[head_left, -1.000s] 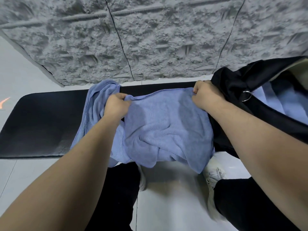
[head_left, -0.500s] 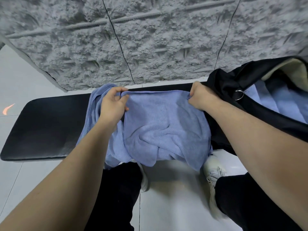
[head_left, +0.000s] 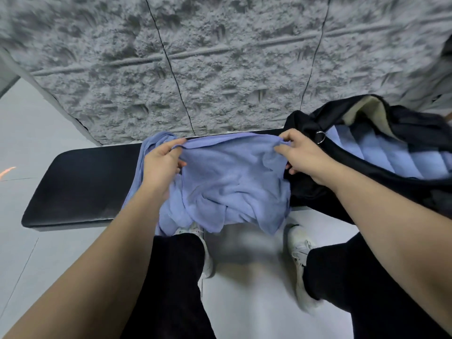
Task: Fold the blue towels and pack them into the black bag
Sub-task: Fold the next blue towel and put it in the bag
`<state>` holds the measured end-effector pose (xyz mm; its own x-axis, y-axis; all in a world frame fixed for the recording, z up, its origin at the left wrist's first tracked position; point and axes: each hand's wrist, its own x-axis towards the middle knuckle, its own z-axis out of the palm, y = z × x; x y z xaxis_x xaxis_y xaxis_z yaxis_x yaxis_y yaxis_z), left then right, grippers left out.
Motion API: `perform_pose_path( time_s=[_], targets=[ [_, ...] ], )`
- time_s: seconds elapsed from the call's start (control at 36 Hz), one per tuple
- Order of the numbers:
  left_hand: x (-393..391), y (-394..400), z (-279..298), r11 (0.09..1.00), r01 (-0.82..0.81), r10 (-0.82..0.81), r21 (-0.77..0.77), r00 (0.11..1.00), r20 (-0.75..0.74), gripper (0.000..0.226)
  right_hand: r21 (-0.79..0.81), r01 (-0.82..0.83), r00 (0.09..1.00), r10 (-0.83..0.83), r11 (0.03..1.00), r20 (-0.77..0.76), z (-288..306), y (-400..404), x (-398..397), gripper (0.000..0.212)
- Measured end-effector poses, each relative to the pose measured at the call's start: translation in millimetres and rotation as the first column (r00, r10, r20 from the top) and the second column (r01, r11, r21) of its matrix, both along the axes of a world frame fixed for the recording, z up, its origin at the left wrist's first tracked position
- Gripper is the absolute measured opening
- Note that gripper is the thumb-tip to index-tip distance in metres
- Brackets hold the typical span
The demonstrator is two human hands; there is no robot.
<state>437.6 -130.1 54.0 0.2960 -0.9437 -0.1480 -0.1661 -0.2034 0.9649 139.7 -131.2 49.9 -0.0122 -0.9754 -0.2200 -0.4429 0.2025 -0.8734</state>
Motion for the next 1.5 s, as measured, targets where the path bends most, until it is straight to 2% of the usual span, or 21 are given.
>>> perform_pose_path(
  time_s=[0.11, 0.17, 0.33, 0.56, 0.75, 0.89, 0.97, 1.0, 1.06, 1.11, 1.14, 1.28, 1.36, 1.5],
  targets=[
    [13.1, 14.6, 16.4, 0.999, 0.036, -0.036, 0.008, 0.999, 0.020, 0.023, -0.150, -0.030, 0.997, 0.040, 0.988, 0.063, 19.1, 22.8, -9.7, 0.004],
    [19.5, 21.4, 23.9, 0.999, 0.049, -0.050, 0.015, 0.998, 0.041, 0.023, -0.187, -0.022, 0.995, 0.040, 0.982, 0.093, 29.8, 32.8, -14.7, 0.012],
    [25.3, 46.3, 49.6, 0.994, 0.107, -0.108, 0.032, 0.994, 0.023, 0.016, -0.170, -0.020, 0.991, 0.042, 0.985, 0.126, 52.3, 58.9, -24.5, 0.024],
    [26.9, 76.7, 77.7, 0.982, 0.183, -0.186, 0.047, 0.980, 0.072, 0.016, -0.165, -0.071, 0.997, 0.070, 0.984, -0.015, 71.4, 79.9, -45.1, 0.024],
    [41.8, 89.3, 107.9, 0.939, 0.327, -0.344, 0.106, 0.901, 0.265, 0.025, -0.195, -0.093, 0.995, 0.086, 0.976, -0.045, 98.7, 91.0, -53.3, 0.021],
    [43.7, 88.9, 126.7, 0.937, 0.346, -0.344, 0.055, 0.880, 0.326, 0.027, -0.189, -0.147, 0.984, 0.123, 0.971, -0.133, 110.9, 87.6, -54.7, 0.022],
    [47.1, 88.1, 132.6, 0.927, 0.376, -0.356, -0.006, 0.883, 0.305, 0.033, -0.209, -0.157, 0.978, 0.123, 0.965, -0.167, 115.4, 83.9, -55.6, 0.023],
    [48.8, 87.8, 133.4, 0.911, 0.413, -0.393, 0.010, 0.859, 0.327, 0.034, -0.214, -0.173, 0.970, 0.129, 0.961, -0.205, 117.1, 83.9, -55.0, 0.023],
    [50.2, 87.3, 134.3, 0.872, 0.475, -0.470, 0.114, 0.754, 0.459, 0.034, -0.219, -0.223, 0.941, 0.151, 0.950, -0.302, 119.8, 85.5, -52.7, 0.025],
    [49.6, 86.7, 134.4, 0.866, 0.460, -0.486, 0.196, 0.681, 0.548, 0.017, -0.229, -0.232, 0.928, 0.144, 0.945, -0.344, 120.5, 86.1, -51.6, 0.025],
    [49.5, 86.1, 134.2, 0.871, 0.443, -0.484, 0.212, 0.698, 0.528, 0.011, -0.235, -0.220, 0.931, 0.132, 0.947, -0.339, 120.0, 85.8, -51.5, 0.024],
    [52.5, 81.6, 131.4, 0.892, 0.402, -0.452, 0.208, 0.822, 0.348, 0.011, -0.206, -0.231, 0.923, 0.147, 0.951, -0.356, 116.3, 82.3, -48.3, 0.024],
    [50.2, 80.7, 129.6, 0.897, 0.386, -0.430, 0.214, 0.874, 0.226, 0.005, -0.174, -0.208, 0.945, 0.151, 0.963, -0.290, 114.2, 77.1, -47.8, 0.024],
    [48.5, 77.4, 129.3, 0.913, 0.347, -0.364, 0.214, 0.930, 0.043, 0.008, -0.087, -0.203, 0.961, 0.182, 0.975, -0.210, 116.3, 66.5, -40.9, 0.025]
  ],
)
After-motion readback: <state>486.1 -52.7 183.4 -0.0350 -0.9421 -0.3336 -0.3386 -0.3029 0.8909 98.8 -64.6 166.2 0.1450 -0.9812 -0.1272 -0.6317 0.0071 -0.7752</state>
